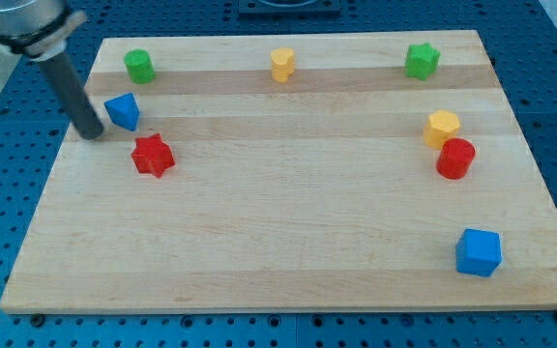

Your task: Push the blue triangle diagonal to the bottom right side of the green circle

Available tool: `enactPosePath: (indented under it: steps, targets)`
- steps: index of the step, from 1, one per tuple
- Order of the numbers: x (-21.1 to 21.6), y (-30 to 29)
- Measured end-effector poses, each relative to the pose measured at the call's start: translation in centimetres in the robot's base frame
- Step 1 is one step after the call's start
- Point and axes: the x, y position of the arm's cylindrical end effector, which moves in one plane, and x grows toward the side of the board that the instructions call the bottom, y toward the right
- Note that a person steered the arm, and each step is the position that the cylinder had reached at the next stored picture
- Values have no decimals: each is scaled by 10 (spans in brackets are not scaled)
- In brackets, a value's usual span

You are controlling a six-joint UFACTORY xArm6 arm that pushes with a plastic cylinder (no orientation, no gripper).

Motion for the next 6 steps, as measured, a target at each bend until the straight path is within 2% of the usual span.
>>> enactPosePath:
  steps: [2, 4, 5, 6]
  targets:
    - [-3, 22]
    - [19, -30]
    - [-4, -16]
    - [-7, -3]
